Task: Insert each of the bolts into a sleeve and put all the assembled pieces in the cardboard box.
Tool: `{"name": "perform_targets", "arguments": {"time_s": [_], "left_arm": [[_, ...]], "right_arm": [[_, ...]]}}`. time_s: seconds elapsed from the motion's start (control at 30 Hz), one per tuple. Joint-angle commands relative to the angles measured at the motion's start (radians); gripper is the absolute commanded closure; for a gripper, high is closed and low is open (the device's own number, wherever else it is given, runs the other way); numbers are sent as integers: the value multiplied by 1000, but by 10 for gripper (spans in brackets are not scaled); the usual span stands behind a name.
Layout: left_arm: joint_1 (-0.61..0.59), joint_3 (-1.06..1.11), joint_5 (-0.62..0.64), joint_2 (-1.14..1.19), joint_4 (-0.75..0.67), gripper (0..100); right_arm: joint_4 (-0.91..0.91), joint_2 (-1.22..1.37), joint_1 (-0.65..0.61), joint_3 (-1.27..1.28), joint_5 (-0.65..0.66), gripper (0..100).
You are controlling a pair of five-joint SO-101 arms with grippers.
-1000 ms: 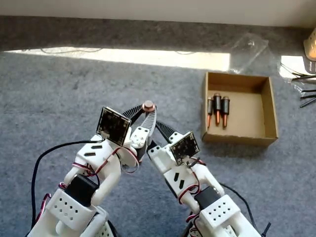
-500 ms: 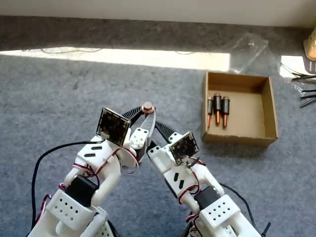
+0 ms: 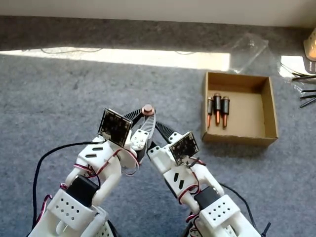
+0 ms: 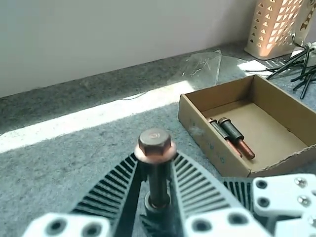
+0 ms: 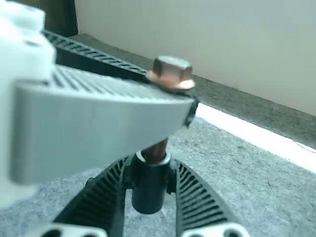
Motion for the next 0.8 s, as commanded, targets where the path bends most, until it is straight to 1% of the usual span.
{"name": "perform_targets", "arguments": {"time_s": [0.0, 0.13, 0.57, 0.77], "left_arm": [[-22, -2, -2, -10, 0, 994], [-22, 27, -3, -10, -5, 994], [-24, 24, -3, -10, -6, 992], [-21, 99, 5, -10, -120, 993]], "right_arm": [[-33, -7, 21, 51, 8, 994], [-33, -7, 21, 51, 8, 994], [-33, -7, 21, 51, 8, 994], [-33, -7, 21, 51, 5, 994]]}}
